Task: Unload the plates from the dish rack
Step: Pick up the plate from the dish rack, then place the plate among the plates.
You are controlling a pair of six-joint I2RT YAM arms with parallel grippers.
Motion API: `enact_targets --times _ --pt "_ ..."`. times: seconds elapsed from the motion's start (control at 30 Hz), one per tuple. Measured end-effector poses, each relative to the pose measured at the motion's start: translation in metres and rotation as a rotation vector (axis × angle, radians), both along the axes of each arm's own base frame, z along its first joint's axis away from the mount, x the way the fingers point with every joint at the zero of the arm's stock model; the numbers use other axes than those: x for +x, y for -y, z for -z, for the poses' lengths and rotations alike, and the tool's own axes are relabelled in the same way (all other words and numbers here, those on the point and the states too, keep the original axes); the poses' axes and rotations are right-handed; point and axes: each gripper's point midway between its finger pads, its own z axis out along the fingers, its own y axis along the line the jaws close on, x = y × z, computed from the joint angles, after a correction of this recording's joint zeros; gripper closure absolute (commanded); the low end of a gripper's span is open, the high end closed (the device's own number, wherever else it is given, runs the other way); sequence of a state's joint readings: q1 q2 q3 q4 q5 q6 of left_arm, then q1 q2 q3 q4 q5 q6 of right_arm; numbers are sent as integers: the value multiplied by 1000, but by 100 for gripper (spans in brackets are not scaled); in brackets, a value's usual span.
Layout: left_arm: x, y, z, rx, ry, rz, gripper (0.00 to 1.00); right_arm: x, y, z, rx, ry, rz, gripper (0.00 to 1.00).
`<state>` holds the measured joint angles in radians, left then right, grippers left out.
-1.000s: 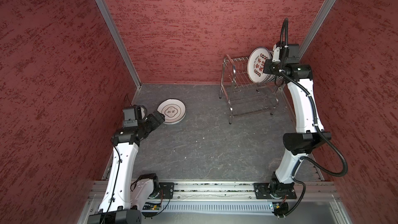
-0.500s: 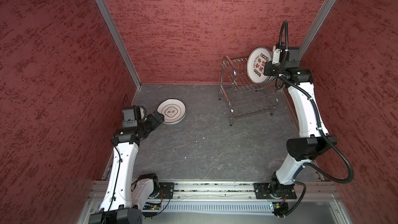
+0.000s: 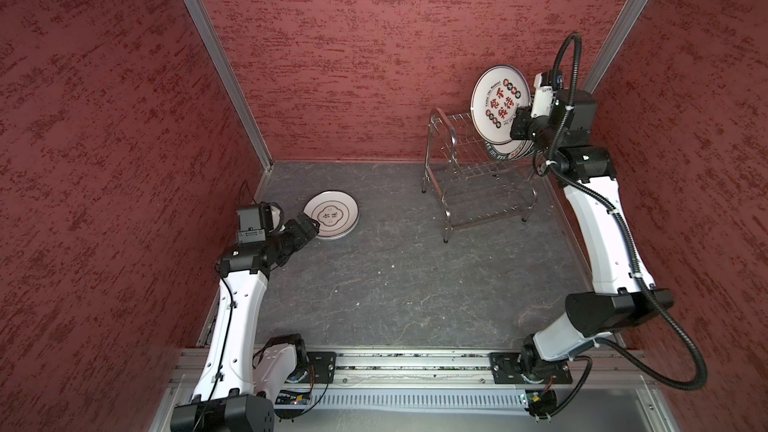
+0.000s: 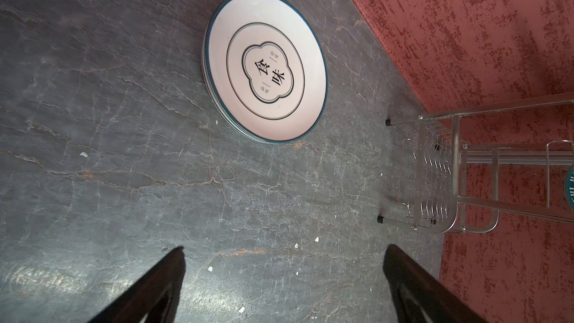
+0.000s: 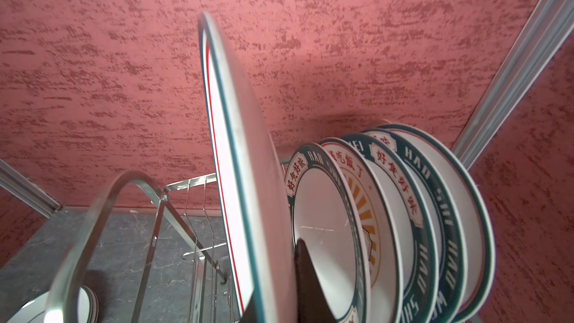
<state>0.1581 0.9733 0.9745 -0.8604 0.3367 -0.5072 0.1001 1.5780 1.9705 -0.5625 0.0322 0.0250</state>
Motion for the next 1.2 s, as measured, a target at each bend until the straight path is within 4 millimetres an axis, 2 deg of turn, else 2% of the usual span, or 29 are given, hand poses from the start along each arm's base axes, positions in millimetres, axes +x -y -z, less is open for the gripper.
enact_targets --times 0.23,0.4,0.53,0.67,0.8,1.07,1.2 --pt "2 5 5 -22 -21 27 1 -30 3 -40 12 195 -3 100" --pt "2 15 6 4 -20 64 1 -77 13 -60 26 334 28 100" --pt "2 33 1 43 12 126 0 -117 25 -61 40 403 78 100" --pt "0 51 -14 61 89 185 1 -157 41 -47 66 408 145 100" --pt "0 59 -19 52 121 209 1 -186 53 -26 111 357 202 100" --pt "-4 86 -18 11 119 279 1 -235 64 53 223 94 264 100" --pt "-6 107 -9 -4 94 334 0 -253 63 91 283 -53 282 100"
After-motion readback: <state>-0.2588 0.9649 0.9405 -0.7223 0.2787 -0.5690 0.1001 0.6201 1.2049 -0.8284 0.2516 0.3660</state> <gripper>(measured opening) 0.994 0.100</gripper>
